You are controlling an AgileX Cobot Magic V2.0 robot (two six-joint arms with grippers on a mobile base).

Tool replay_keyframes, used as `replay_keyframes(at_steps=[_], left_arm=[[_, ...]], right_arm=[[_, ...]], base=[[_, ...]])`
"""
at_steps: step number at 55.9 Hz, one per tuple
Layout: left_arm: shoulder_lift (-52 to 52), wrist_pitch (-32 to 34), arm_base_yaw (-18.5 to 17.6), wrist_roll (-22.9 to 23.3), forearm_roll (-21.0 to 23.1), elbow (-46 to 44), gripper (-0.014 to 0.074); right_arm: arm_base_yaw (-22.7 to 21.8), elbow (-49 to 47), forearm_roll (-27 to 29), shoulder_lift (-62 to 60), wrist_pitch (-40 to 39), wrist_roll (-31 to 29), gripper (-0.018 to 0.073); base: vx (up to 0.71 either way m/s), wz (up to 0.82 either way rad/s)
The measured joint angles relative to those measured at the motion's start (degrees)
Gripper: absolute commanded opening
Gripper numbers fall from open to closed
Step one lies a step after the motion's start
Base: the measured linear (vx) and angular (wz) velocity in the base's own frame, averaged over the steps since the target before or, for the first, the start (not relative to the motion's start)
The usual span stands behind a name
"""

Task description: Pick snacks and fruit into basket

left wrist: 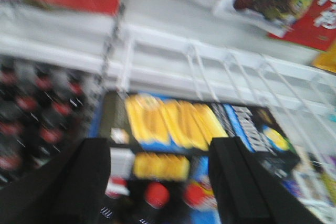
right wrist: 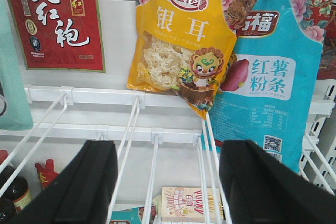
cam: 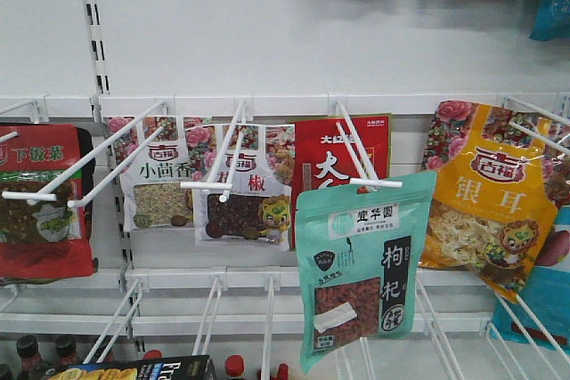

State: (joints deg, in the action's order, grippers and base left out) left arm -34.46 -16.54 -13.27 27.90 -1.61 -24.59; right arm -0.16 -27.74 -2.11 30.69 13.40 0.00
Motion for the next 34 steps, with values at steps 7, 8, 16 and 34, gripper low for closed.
replay_keyframes(at_steps=[7, 8, 16, 34], left_arm=[[0.0, 1.86, -6.64, 14.75, 0.0, 4.1, 0.0505], [0.0, 2.27, -7.53, 16.35, 0.0, 4.7, 0.0506], [0.0, 11.06, -12.35, 35.54, 0.0, 9.33, 0.0546], [-4.23, 25.49, -13.96, 49.26, 0.0, 18.95, 0.063]], right_arm=[[0.0, 0.0, 0.0, 0.0, 0.0, 0.0, 0.0491], [0.0, 0.0, 0.0, 0.0, 0.0, 0.0, 0.0491], [0.0, 0.0, 0.0, 0.0, 0.0, 0.0, 0.0491], [0.0, 0.0, 0.0, 0.0, 0.0, 0.0, 0.0491]], base=[[0.0, 0.0], [0.0, 0.0], [0.0, 0.0], [0.0, 0.0]])
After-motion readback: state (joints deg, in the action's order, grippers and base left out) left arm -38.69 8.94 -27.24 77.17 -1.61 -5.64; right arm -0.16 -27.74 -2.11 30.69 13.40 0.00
